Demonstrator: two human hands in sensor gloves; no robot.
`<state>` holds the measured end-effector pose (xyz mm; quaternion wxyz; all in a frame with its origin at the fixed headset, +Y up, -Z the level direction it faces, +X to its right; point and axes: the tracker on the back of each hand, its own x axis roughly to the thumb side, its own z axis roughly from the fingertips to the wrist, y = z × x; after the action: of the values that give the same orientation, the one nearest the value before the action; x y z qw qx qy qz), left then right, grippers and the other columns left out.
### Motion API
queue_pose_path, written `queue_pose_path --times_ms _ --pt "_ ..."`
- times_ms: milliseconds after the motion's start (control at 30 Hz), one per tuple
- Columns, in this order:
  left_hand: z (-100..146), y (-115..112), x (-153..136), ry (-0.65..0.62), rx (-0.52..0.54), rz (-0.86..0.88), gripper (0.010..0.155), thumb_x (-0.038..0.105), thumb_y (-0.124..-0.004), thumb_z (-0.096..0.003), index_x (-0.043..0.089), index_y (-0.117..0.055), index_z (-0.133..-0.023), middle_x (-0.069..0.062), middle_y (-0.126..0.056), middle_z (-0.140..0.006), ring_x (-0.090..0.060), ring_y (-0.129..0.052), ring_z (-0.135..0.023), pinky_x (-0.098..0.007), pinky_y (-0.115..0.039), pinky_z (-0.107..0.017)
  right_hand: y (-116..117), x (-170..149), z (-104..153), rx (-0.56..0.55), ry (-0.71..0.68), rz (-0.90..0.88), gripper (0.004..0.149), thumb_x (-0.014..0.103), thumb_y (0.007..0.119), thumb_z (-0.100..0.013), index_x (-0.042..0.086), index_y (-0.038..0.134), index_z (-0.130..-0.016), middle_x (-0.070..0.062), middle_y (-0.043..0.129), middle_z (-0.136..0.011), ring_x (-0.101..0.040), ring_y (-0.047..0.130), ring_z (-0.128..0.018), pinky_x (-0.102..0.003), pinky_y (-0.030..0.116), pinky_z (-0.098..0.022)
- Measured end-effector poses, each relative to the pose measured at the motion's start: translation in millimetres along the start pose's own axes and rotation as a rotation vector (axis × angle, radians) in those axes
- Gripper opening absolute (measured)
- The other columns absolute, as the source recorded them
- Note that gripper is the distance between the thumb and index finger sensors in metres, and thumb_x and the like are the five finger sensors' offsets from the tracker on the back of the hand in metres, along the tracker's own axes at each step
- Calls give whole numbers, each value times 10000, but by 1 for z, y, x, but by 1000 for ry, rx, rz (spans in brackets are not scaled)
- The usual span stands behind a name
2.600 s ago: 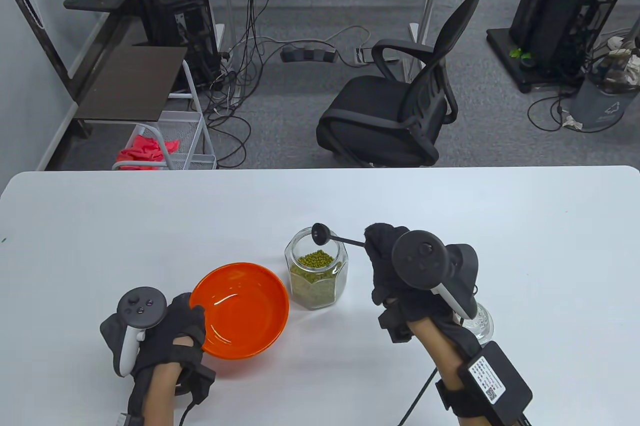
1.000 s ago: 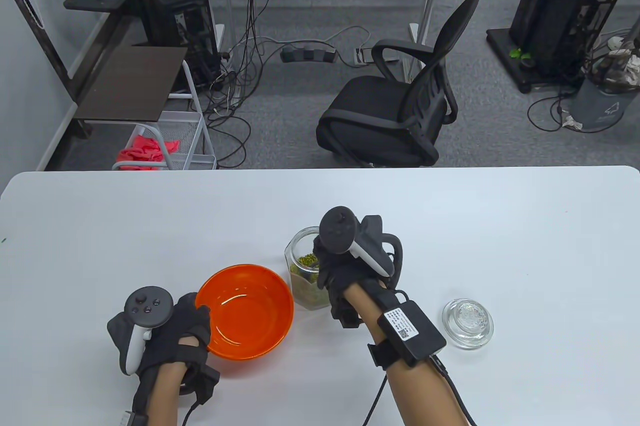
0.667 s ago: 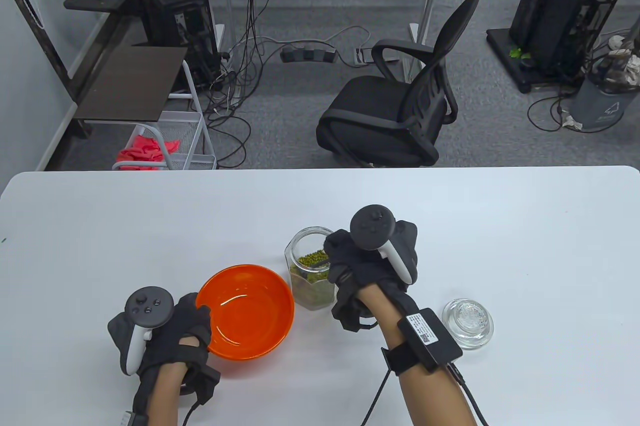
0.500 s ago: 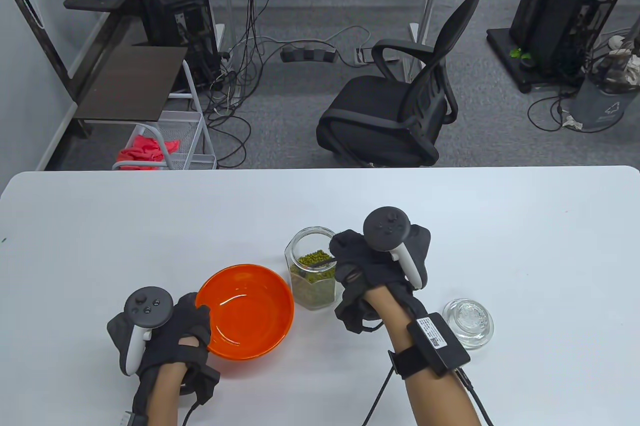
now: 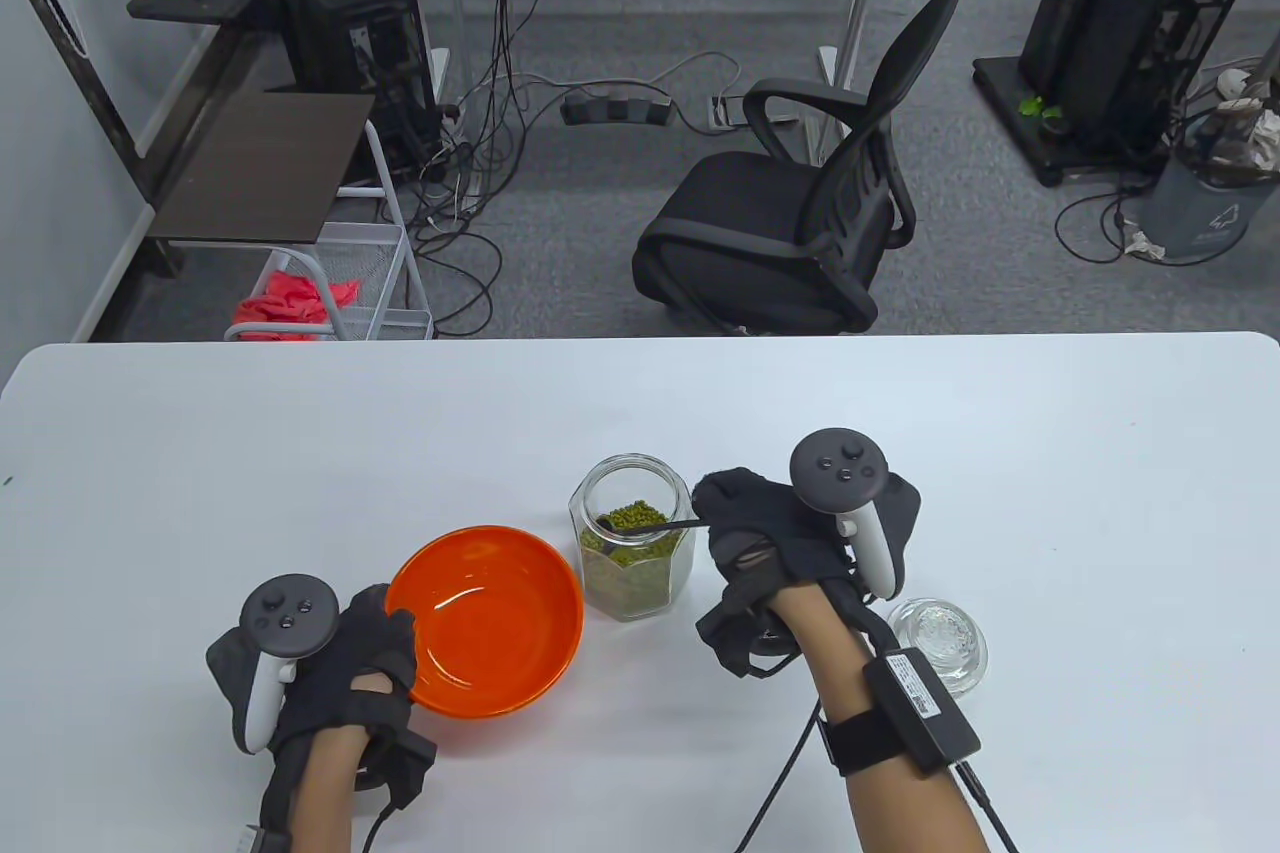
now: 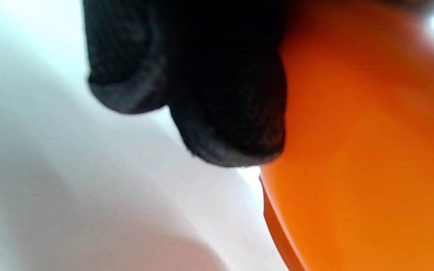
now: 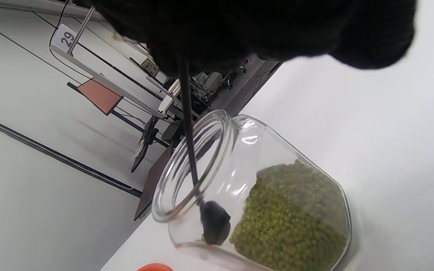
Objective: Portion mung beans with measuring scoop (Bowl in hand)
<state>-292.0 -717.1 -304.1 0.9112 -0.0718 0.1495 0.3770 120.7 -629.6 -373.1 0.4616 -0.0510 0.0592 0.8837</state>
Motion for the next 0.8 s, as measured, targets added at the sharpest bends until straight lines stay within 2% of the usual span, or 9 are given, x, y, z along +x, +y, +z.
queue_pose_path --times_ms 567,800 --pt "0 -1 0 3 -1 -10 560 420 -717 -523 133 -659 -1000 4 -913 -740 -67 -1094 -237 -200 -951 -190 -26 -39 7 -1 57 -218 382 284 768 -447 98 855 -769 -138 933 -485 -236 936 -273 -579 793 -394" --pt "0 -2 0 4 -4 -18 559 424 -717 -523 131 -665 -996 9 -921 -732 -52 -1106 -215 -186 -960 -172 -37 -43 15 -12 39 -281 385 278 777 -444 94 855 -774 -146 934 -496 -247 940 -285 -584 787 -401"
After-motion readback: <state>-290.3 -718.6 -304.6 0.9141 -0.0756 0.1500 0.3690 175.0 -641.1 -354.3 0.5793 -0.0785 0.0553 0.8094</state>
